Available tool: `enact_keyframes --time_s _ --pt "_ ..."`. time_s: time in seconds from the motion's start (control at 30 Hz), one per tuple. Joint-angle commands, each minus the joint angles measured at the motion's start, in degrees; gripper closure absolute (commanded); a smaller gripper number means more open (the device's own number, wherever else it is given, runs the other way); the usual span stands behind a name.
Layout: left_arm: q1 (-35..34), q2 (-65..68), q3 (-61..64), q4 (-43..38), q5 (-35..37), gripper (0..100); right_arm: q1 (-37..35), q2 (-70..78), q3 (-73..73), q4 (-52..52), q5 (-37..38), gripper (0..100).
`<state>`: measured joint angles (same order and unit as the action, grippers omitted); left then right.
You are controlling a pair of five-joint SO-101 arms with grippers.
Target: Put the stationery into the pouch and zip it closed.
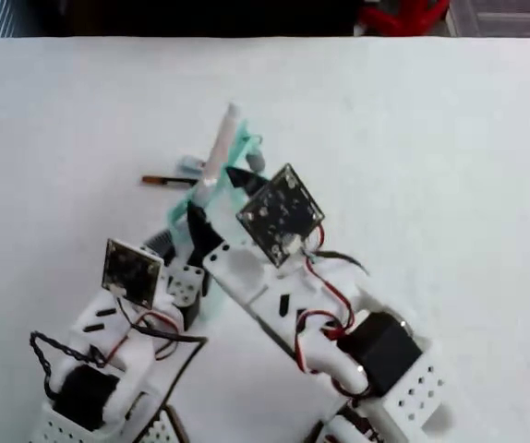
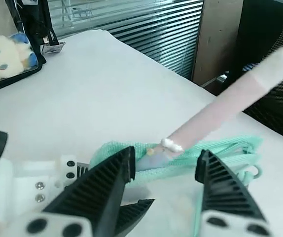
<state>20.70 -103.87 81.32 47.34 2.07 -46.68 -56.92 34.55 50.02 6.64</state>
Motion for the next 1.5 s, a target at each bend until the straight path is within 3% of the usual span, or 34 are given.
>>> enact_keyframes --time_s 0.0,0.4,0.97,1.2,1.47 --pt "-0.13 -0.75 -0.88 -2.37 0.62 98 -1.1 -1.63 -2.73 1.19 0.79 76.8" --pt "-0.13 -0.75 -0.62 -2.2 0.62 98 1.71 -1.1 -7.91 0.75 0.7 74.9" --pt "-0.13 -0.75 -0.26 -2.02 0.62 98 2.86 17.36 -20.13 -1.98 -3.87 75.6" --pt "-0.13 -0.75 -0.26 -2.02 0.62 98 2.86 18.07 -20.66 -2.33 -3.43 98.0" --pt "-0.4 -0.75 -0.26 -2.11 0.62 98 1.89 13.76 -20.66 1.1 0.18 98.0"
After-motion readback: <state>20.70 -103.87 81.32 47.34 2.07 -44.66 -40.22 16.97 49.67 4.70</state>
